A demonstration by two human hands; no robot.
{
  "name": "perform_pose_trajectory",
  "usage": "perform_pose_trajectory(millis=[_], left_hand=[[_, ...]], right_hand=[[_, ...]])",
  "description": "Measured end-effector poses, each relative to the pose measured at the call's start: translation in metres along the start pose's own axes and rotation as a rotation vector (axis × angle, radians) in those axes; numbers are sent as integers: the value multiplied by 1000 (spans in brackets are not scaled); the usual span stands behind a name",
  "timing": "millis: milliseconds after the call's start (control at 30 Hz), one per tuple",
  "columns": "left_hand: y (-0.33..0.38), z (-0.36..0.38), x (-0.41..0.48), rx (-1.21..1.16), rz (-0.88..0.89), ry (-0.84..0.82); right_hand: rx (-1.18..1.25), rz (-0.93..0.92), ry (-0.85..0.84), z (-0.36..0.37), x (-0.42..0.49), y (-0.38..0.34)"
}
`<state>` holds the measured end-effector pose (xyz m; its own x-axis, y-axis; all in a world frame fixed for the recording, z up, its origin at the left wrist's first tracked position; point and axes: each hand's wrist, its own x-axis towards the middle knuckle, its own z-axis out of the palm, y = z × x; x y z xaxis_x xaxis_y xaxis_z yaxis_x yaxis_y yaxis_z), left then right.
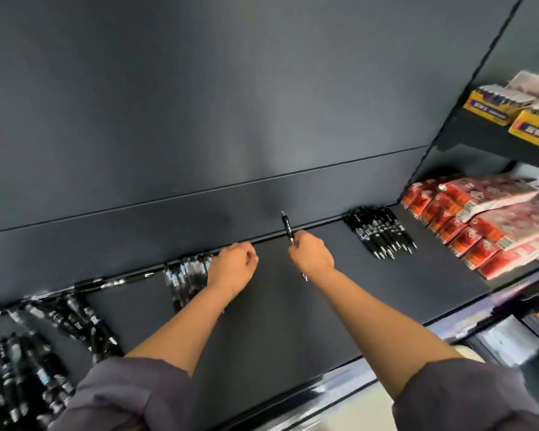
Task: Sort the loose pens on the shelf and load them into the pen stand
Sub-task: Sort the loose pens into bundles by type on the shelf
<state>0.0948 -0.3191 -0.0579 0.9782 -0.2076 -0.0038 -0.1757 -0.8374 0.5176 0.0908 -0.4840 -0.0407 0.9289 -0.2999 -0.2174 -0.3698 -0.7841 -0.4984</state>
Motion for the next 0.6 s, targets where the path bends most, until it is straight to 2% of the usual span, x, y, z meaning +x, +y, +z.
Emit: perform_pose_trajectory(millis=[367, 600], left_hand=[[121, 79, 53, 156, 76, -7], [138, 105, 56, 204, -4, -14]], right_hand=[[-108, 34, 197, -102, 77, 154], [-221, -13, 77, -122, 120, 195]])
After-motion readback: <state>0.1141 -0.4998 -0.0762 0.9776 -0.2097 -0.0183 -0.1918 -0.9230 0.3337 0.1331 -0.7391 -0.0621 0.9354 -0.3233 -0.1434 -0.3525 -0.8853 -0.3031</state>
